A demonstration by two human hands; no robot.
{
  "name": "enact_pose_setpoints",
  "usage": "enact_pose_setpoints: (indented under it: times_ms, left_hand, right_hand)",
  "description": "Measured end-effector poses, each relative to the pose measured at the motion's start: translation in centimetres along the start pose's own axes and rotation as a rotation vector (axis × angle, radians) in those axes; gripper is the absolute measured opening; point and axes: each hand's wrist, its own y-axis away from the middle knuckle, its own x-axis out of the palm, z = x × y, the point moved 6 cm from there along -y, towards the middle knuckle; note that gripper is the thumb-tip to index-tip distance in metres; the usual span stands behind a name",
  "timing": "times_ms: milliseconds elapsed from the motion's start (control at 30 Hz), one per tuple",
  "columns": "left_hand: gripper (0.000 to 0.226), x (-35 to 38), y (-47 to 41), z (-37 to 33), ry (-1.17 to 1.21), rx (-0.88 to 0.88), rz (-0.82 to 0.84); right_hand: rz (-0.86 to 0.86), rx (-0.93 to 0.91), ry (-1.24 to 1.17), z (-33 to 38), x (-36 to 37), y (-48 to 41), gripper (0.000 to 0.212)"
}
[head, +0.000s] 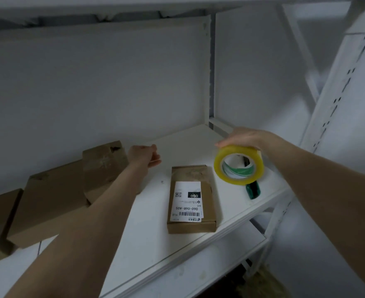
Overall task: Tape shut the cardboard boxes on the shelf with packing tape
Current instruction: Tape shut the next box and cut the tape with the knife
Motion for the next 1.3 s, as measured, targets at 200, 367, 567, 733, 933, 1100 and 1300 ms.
enact_pose_setpoints:
  times_ms: [200,367,567,733,933,1100,1300]
  left_hand:
    - [0.023,0.9,-0.9,4.0,-0.036,-0.031,-0.009]
    - [0.028,0.7,-1.4,5.4,-0.096,-0.029,-0.063]
    - [0.029,0.8,-1.4,6.5,-0.127,-0.013,-0.075]
    - [0.027,0.9,-1.6,7.1,-0.163,-0.005,-0.066]
    - [0.028,0.7,-2.2,8.0,-0.265,0.008,-0.063]
    - [0.038,0.5,-3.0,9.1,-0.501,0.012,-0.07]
    - [0.048,1.5,-3.0,8.9,-0.932,0.107,0.025]
  right_hand:
    - [0.002,0.087,0.165,-1.4,2.0,-2.0,0.041]
    - [-0.026,0.099,0.283,-0.5,3.2,-3.1,0.034]
    - [-0.054,0.149,0.4,-0.5,4.0,-3.3,0.056]
    - [-0.083,0.177,0.52,0.0,4.5,-3.5,0.057]
    - [-0.076,0.188,0.59,-0.1,5.7,-4.3,0.054]
    - [-0.073,0.177,0.643,0.5,6.3,-4.6,0.053]
    - [-0.056,0.177,0.676,1.1,7.0,-4.9,0.056]
